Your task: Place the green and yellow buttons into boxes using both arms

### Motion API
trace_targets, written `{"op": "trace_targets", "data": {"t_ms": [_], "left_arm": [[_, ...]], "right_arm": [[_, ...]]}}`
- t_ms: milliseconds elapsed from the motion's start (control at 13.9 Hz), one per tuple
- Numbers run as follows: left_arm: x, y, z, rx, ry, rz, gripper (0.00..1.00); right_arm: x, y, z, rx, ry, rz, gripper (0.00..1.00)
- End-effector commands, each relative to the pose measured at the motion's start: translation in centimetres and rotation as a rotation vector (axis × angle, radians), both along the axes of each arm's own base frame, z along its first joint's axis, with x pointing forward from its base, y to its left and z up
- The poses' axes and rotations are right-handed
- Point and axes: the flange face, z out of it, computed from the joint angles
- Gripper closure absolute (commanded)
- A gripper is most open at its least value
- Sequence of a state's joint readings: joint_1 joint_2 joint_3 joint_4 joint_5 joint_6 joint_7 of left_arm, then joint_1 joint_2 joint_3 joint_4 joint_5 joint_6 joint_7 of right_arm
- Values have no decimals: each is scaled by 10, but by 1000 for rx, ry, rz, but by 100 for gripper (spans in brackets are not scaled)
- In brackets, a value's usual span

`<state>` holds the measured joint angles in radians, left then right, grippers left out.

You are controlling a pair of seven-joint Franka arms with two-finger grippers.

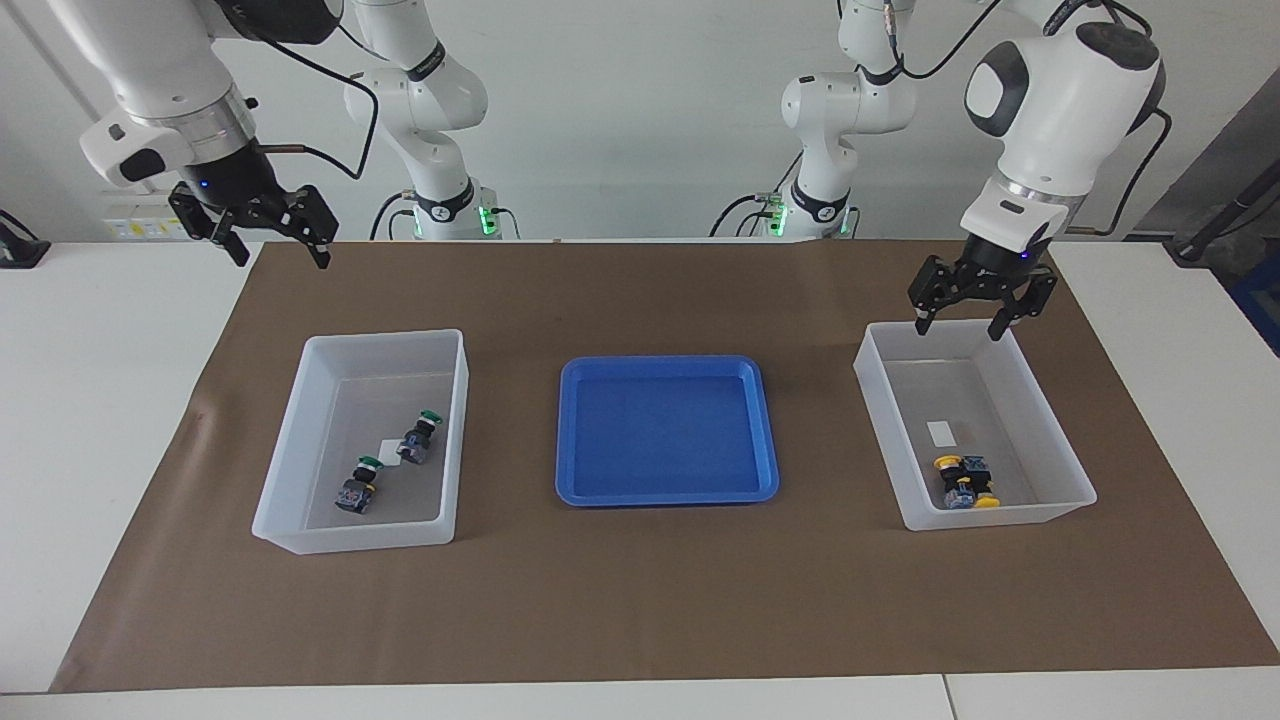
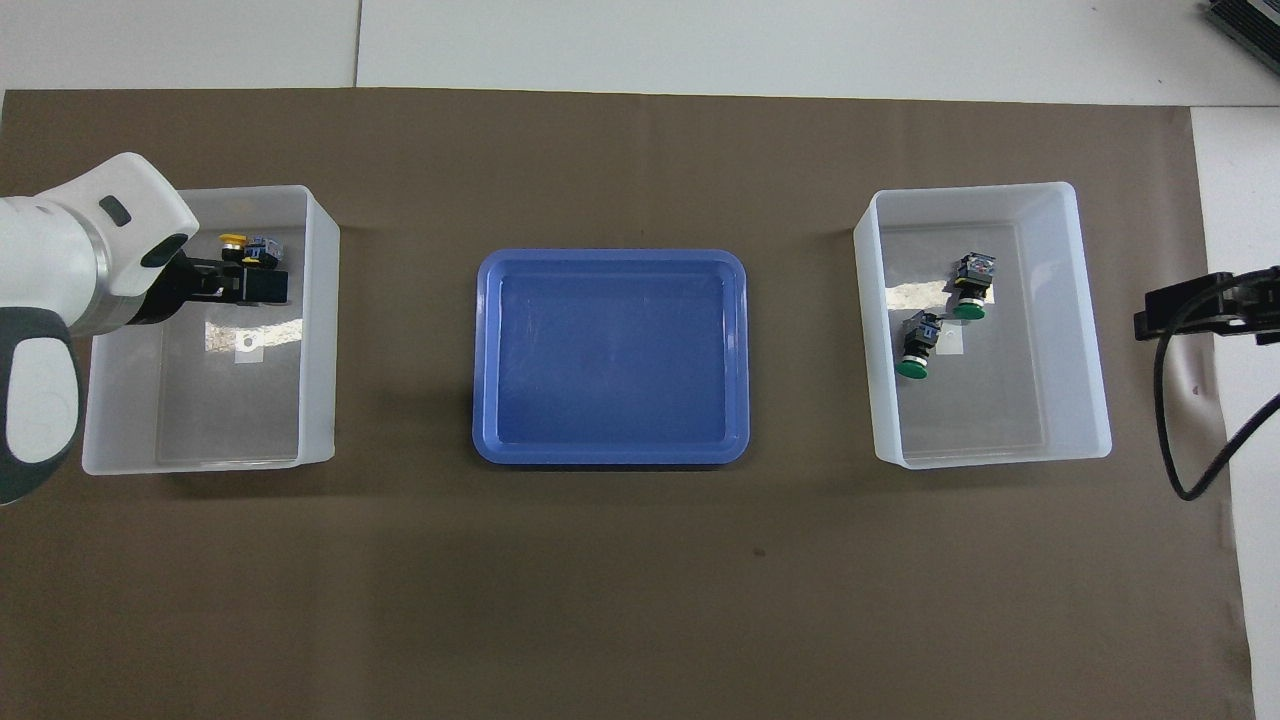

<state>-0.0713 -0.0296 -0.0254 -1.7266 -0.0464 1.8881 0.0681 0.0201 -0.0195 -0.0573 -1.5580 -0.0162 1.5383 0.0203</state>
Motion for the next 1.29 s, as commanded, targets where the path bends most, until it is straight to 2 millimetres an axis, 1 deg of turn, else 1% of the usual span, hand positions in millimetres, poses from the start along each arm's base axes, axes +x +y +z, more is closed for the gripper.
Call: {"op": "trace_targets", "data": {"t_ms": [0,144,215,287,359,502,574,646,861,1220], "left_arm": [[22,4,22,15,50,0,0],[23,5,28,49,116,-5,0],[21,5,34,47,104,-5,0],[13,3,35,47,116,-7,0],[0,5,39,48,127,-6,0],[-20,6,36,51,149,0,0],[-26,7,31,52,161,4,0],[-31,7,31,53,165,3,0],[-29,10,35,54,172,10,0],[-34,12,36,56,195,11,0]], "right_arm": [[-9,-3,1,-5,5,22,0],[-9,-3,1,-5,5,22,0],[-9,-3,1,-5,5,20,0],[-9,-3,0,-5,7,22,0],[-10,-3,1,-5,7,22,0],[-10,-3,0,-5,8,20,0],[-10,-3,1,-5,5,20,0],[-10,-3,0,-5,7,20,0],[-11,-2,1,-5,7,24,0],[-11,-2,1,-5,7,22,0]]}}
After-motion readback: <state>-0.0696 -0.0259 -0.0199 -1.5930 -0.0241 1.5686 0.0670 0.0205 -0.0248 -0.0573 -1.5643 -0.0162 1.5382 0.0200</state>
